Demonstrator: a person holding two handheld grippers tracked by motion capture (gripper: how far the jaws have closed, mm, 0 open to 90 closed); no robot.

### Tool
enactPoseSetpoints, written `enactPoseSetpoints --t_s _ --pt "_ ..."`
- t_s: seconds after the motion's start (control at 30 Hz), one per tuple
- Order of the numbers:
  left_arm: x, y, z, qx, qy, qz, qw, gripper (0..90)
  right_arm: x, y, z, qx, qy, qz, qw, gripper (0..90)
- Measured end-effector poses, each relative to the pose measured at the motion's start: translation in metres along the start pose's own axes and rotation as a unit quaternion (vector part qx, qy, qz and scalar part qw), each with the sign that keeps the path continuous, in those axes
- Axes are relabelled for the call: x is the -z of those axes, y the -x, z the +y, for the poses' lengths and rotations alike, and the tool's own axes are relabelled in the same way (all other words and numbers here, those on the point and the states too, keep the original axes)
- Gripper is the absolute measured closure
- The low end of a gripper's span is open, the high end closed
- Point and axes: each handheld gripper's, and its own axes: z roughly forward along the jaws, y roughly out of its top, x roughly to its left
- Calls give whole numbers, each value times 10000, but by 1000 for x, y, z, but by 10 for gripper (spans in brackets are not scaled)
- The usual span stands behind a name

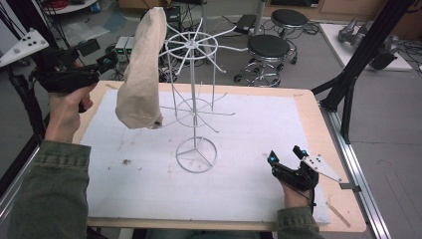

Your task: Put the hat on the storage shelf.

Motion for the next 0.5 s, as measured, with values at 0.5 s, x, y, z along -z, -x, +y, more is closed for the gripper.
enactPoseSetpoints --t_s 0.5 --pt "26 -12 -22 -47 279 882 9957 242 0 -1 0 -18 -18 -19 10000 93"
